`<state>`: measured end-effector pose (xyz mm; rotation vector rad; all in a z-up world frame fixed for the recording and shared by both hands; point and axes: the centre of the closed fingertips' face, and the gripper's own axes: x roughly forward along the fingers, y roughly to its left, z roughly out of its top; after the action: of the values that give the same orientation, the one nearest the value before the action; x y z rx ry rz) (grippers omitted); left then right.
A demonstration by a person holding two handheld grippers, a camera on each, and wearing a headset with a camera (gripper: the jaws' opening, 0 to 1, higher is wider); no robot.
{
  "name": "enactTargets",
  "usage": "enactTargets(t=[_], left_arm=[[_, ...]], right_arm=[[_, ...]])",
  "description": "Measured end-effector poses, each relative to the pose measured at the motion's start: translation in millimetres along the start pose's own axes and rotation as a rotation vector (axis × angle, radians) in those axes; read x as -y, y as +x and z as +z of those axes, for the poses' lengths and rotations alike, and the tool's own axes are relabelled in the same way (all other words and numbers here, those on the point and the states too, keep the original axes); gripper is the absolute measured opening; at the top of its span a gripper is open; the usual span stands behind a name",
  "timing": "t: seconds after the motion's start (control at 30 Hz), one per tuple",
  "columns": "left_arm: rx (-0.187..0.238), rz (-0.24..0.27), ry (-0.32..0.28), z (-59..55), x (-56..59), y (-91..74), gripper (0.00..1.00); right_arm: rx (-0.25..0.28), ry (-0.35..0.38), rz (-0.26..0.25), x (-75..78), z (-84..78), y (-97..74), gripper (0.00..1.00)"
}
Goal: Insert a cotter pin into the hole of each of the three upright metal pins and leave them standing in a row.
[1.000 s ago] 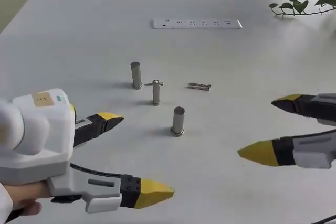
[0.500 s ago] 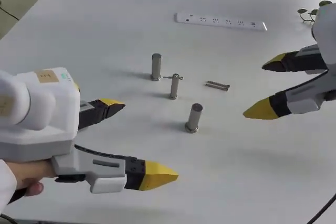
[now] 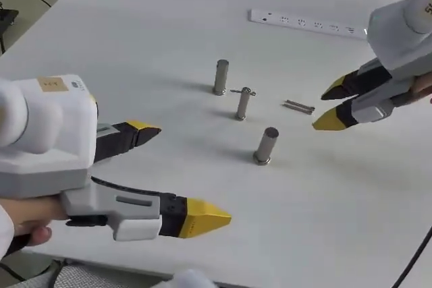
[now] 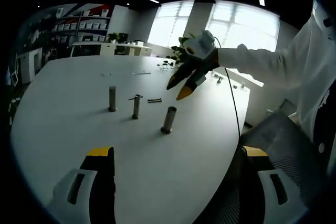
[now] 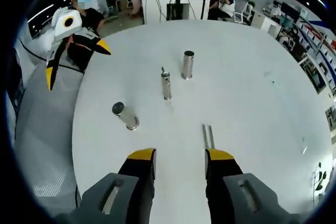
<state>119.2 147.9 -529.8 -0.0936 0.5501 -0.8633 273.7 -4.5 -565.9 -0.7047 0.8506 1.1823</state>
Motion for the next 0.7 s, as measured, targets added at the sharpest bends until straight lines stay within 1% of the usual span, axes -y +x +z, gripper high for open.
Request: enactTargets(t=[0.1, 0.23, 0.3, 0.37, 0.43, 0.53, 0.6, 0.63, 0.67, 0.7], left_arm=[[-0.008, 0.006, 0.004, -1.9, -0.1, -0.5, 0.99], [-0.017, -0.001, 0.004, -3.6, 2.5, -0.5, 0.95], [-0.018, -0.001, 0.004, -3.8, 3.2, -0.4, 0.96], [-0.017, 0.008, -0.003, -3.5, 2.4, -0.3, 0.97], [-0.021, 0.017, -0.003, -4.0, 0.6, -0.2, 0.99], [-0.027, 0.024, -0.002, -4.1, -1.9, 0.2, 0.98], [-0.021, 0.028, -0.005, -2.0, -3.4, 0.2, 0.98], [-0.019, 0.029, -0.005, -1.4, -3.7, 0.1, 0.98], [-0.017, 0.029, -0.007, -0.7, -3.7, 0.2, 0.97], [-0.015, 0.027, -0.008, -0.5, -3.4, 0.3, 0.97]], right_arm=[[-0.02, -0.014, -0.004, 5.0, 0.5, 6.1, 0.3], [-0.057, -0.025, 0.007, 8.7, -1.7, 15.9, 0.24], [-0.08, -0.045, -0.01, 14.3, -3.9, 19.9, 0.23], [-0.093, -0.052, -0.009, 17.1, -5.9, 23.8, 0.2], [-0.1, -0.047, -0.001, 18.2, -7.0, 26.9, 0.16], [-0.106, -0.039, 0.011, 25.1, -8.9, 34.3, 0.15], [-0.126, -0.04, 0.017, 28.8, -12.6, 38.9, 0.14], [-0.129, -0.038, 0.018, 31.7, -13.4, 41.0, 0.13], [-0.13, -0.041, 0.022, 39.1, -13.9, 45.6, 0.13], [-0.129, -0.042, 0.023, 39.3, -13.5, 46.0, 0.12]])
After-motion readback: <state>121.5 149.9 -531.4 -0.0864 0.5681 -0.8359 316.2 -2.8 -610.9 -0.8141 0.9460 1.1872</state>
